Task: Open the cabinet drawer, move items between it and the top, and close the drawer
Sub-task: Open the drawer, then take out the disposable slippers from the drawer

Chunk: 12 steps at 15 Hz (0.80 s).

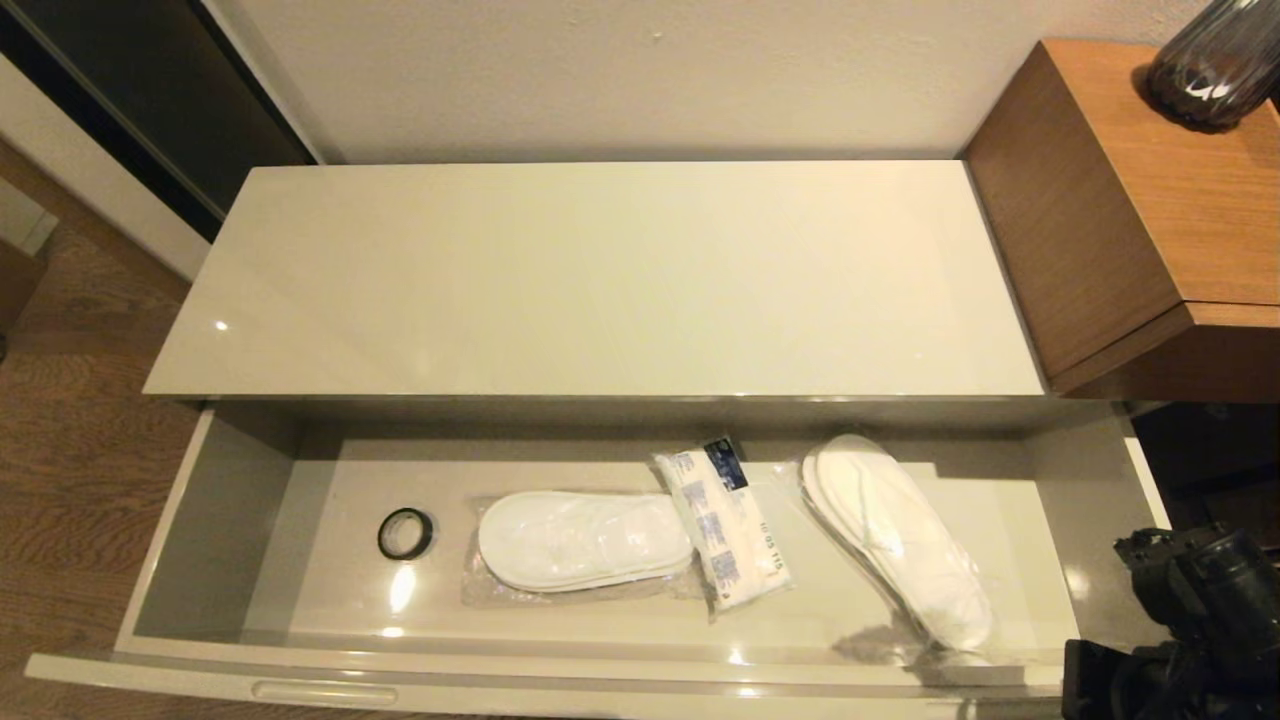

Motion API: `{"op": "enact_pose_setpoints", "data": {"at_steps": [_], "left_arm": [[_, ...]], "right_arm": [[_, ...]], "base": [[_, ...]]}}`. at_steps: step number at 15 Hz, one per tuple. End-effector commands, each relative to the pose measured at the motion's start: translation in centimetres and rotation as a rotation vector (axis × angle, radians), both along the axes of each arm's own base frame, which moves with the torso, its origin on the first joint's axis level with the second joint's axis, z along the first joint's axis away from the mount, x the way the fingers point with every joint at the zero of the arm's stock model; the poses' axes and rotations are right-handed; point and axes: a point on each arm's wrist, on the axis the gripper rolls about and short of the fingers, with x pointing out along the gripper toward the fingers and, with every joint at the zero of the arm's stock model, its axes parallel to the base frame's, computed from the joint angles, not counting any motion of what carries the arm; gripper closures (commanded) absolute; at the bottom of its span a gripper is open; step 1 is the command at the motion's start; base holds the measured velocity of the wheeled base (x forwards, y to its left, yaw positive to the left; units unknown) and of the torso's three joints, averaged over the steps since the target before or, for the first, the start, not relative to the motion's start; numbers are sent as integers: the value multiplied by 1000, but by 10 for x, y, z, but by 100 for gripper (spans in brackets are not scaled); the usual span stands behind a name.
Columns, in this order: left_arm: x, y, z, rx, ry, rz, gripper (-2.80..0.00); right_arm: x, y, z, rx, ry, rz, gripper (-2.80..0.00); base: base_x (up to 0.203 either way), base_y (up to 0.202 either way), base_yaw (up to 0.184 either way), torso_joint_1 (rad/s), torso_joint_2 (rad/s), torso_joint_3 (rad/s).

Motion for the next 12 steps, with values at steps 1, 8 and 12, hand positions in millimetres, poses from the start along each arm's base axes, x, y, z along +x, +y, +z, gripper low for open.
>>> {"op": "enact_pose_setpoints", "data": {"at_steps": [1,8,12], "left_arm": [[-3,-1,-2,7,-35,1,0],[-3,-1,-2,7,-35,1,0],[-3,-1,-2,7,-35,1,0]], "right_arm": [[-10,-4,15,23,-63,-2,0],[-51,-20,68,20,-112,22,0],[-114,-45,103,-30,-167,99,0]], "base": [[0,0,0,0,0,0],[0,0,0,0,0,0],[0,0,0,0,0,0]]}}
